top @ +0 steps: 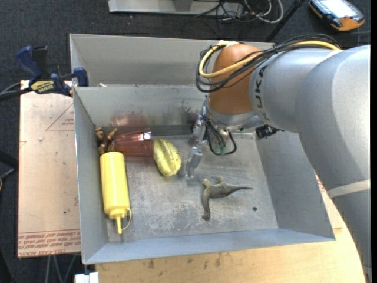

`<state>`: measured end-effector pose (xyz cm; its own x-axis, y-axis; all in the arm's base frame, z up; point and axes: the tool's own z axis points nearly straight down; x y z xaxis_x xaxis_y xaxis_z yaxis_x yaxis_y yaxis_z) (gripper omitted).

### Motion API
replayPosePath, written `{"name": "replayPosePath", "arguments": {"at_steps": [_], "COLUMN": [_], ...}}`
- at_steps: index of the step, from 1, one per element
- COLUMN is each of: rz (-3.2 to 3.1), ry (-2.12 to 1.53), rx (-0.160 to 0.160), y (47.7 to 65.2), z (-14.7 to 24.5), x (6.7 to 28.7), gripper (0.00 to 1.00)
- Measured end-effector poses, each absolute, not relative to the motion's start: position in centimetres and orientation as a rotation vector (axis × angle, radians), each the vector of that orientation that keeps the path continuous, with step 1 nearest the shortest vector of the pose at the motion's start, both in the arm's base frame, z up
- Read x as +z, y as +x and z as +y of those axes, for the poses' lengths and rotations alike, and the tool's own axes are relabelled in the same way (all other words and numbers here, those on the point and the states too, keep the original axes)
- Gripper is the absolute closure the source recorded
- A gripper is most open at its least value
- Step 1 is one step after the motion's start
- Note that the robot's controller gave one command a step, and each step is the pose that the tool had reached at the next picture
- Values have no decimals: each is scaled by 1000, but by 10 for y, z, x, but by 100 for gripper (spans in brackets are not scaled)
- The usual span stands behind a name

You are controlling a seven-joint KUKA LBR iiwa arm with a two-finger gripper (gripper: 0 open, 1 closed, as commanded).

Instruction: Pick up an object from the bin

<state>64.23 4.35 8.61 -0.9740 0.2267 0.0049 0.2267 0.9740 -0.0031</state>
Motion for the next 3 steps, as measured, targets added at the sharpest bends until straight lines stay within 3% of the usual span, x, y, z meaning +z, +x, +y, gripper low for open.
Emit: {"name": "replayPosePath", "arguments": {"at_steps": [1, 2, 3], "rz": [-3144, -3142, -3142], "ry": [-105, 5, 5], "rx": [-3, 0, 0], "y": [647, 620, 620], "z": [82, 102, 102], "x": [78, 79, 79], "gripper": [0, 100, 100]}}
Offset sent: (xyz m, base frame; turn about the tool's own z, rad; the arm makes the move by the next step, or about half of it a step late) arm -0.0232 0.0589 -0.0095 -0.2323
